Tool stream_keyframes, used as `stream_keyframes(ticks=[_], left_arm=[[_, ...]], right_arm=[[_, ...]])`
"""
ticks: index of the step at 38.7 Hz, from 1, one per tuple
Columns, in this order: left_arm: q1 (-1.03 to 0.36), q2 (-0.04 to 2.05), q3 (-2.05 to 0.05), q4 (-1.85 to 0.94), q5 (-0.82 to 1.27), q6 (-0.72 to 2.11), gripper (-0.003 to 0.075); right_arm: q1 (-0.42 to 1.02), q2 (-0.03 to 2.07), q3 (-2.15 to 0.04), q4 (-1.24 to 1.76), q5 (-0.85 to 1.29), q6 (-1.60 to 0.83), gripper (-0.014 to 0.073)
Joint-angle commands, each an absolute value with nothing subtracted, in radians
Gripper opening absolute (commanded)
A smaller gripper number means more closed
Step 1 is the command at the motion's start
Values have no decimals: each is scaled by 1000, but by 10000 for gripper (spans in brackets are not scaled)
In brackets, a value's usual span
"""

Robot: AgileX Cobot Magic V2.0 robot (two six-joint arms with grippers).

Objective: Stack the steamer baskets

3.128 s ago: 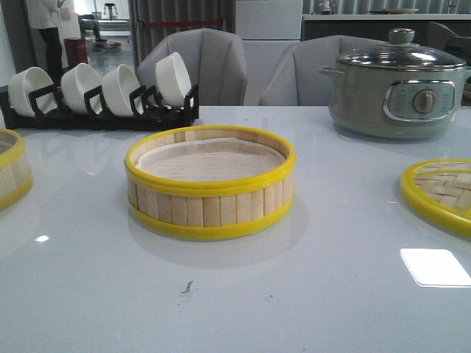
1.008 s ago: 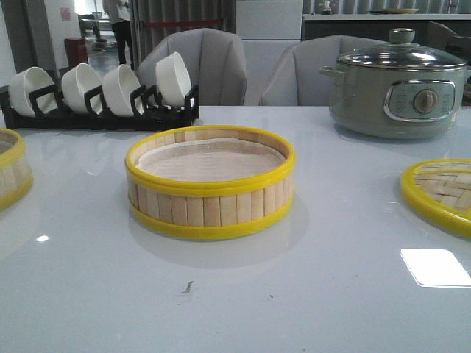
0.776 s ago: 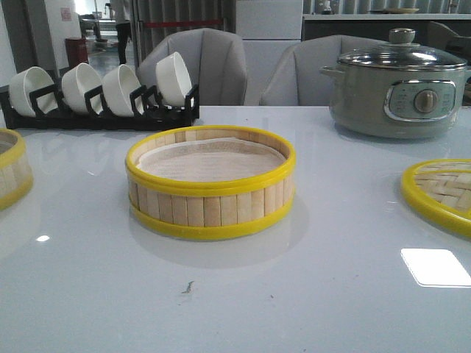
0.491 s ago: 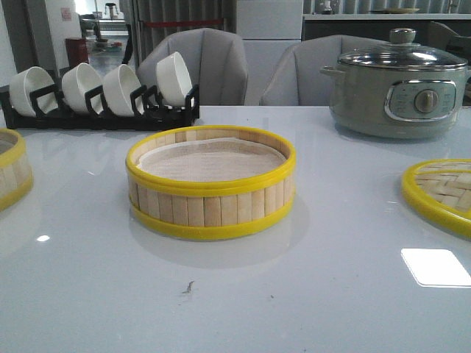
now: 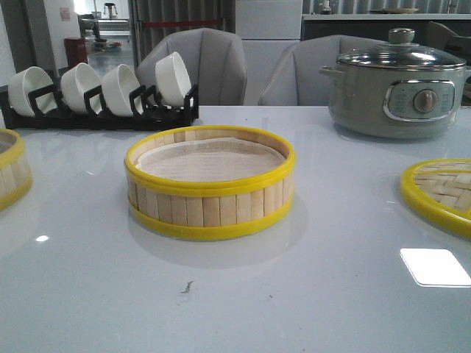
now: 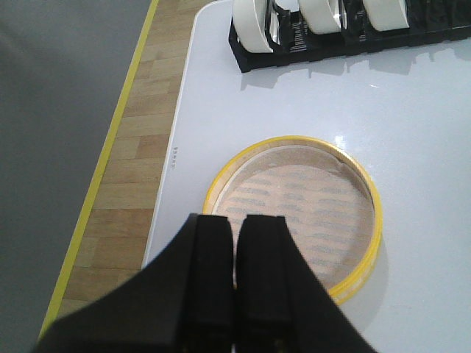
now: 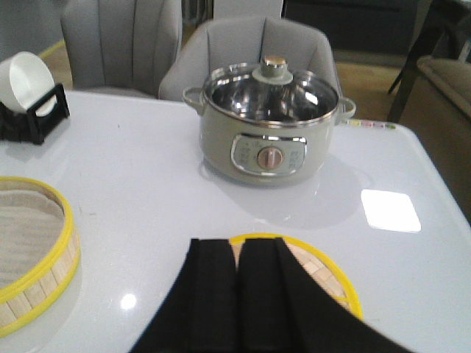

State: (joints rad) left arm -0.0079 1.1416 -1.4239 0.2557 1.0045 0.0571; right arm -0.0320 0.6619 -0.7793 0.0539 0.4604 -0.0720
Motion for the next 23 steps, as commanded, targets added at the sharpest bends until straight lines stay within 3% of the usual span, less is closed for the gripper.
stream_keyframes(ticks=[1,9,23], left_arm=[[-13,1125,-1449,267,947,60,87],[-13,1132,-1449,267,940,60,87],[-13,1154,-1449,262,947,60,87]], right_arm=[[-32,790,-926,44,472,-80,49],[-32,935,-1022,57,497,-80,49],[-32,952,-1022,94,375,-64,49]])
